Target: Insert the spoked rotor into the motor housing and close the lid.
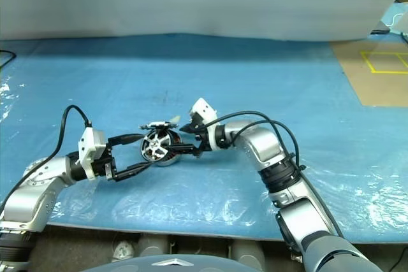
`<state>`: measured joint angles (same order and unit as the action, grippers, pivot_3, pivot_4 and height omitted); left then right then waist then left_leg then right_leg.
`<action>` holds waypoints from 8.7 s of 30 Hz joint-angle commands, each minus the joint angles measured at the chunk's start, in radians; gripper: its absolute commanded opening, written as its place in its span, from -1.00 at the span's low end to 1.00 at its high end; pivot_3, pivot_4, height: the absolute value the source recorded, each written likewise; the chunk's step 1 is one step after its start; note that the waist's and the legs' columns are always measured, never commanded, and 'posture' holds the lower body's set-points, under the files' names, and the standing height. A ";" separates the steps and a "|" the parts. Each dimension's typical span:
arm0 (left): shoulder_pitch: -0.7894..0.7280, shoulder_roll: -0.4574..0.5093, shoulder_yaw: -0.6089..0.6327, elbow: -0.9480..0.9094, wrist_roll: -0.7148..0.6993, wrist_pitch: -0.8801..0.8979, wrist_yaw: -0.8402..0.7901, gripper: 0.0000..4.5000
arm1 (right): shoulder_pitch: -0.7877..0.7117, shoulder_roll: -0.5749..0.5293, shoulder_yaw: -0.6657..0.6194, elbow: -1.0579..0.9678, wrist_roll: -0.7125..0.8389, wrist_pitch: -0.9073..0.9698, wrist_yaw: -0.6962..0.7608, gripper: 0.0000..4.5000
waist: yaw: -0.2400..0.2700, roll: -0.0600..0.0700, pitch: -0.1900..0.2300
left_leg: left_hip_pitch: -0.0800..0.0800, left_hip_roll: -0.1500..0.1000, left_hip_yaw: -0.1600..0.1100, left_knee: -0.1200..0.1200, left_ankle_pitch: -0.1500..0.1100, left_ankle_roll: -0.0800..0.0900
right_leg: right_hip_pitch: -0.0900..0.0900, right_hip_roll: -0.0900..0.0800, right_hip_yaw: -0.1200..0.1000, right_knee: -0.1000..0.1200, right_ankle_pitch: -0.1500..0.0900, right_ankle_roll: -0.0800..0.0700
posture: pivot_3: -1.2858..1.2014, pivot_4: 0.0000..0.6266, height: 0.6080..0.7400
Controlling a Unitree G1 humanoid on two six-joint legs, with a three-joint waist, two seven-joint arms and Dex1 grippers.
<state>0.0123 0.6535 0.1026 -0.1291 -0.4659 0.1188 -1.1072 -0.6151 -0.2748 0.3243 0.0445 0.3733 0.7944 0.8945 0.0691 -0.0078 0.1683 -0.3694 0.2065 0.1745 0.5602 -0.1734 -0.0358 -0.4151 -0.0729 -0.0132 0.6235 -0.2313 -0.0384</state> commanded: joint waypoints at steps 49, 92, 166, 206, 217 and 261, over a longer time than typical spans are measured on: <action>-0.128 0.054 -0.034 -0.023 -0.002 0.094 -0.009 1.00 | 0.247 -0.359 -0.215 -0.547 0.109 0.095 -0.092 0.27 | 0.003 0.000 0.000 | 0.000 -0.001 0.000 0.000 0.000 0.000 | 0.000 0.000 0.002 -0.001 0.000 0.000 | 0.03 -0.52 1.00; -0.273 0.036 -0.096 0.045 0.013 0.130 -0.103 -0.65 | 0.304 -0.292 -0.208 -0.523 0.106 0.061 -0.200 0.26 | 0.003 0.000 0.000 | -0.001 -0.001 0.000 0.000 0.000 0.000 | -0.001 0.000 0.001 -0.001 0.000 0.000 | 0.03 -0.52 1.00; -0.025 0.040 0.046 -0.021 -0.043 0.132 0.034 -0.67 | -0.058 0.150 0.194 0.329 -0.315 -0.273 0.017 -0.89 | -0.023 0.000 0.000 | 0.004 0.000 -0.001 0.000 0.000 -0.001 | 0.004 0.000 0.000 0.000 0.000 -0.001 | 0.03 -0.52 1.00; -0.019 0.036 0.042 0.011 -0.017 0.098 0.029 -0.67 | -0.129 0.243 0.036 0.314 -0.150 -0.259 0.167 -0.89 | -0.027 0.001 0.000 | -0.002 0.001 0.000 -0.003 -0.001 0.000 | -0.004 0.001 0.000 0.000 -0.001 -0.003 | 0.03 -0.52 1.00; -0.018 0.028 0.036 0.007 -0.013 0.097 0.034 -0.67 | -0.141 0.246 0.120 0.417 -0.294 -0.364 0.095 -0.89 | -0.026 0.001 0.000 | -0.003 0.001 0.000 -0.003 0.000 0.000 | -0.004 0.001 0.000 -0.001 -0.001 -0.003 | 0.03 -0.52 1.00; -0.043 0.014 0.028 0.045 0.007 0.061 0.038 -0.67 | -0.064 0.257 -0.003 0.358 -0.256 0.164 -0.225 -0.89 | -0.001 0.005 -0.009 | 0.025 0.000 0.001 -0.022 -0.004 -0.006 | 0.018 0.000 0.003 -0.013 -0.009 0.005 | 0.03 -0.52 1.00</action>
<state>-0.0180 0.6649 0.1223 -0.0785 -0.4580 0.1963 -1.0644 -0.7325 0.0017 0.2413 0.3686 0.1707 0.9082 0.6960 0.0684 -0.0026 0.1596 -0.3447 0.2063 0.1755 0.5381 -0.1773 -0.0421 -0.3978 -0.0731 -0.0102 0.6104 -0.2402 -0.0338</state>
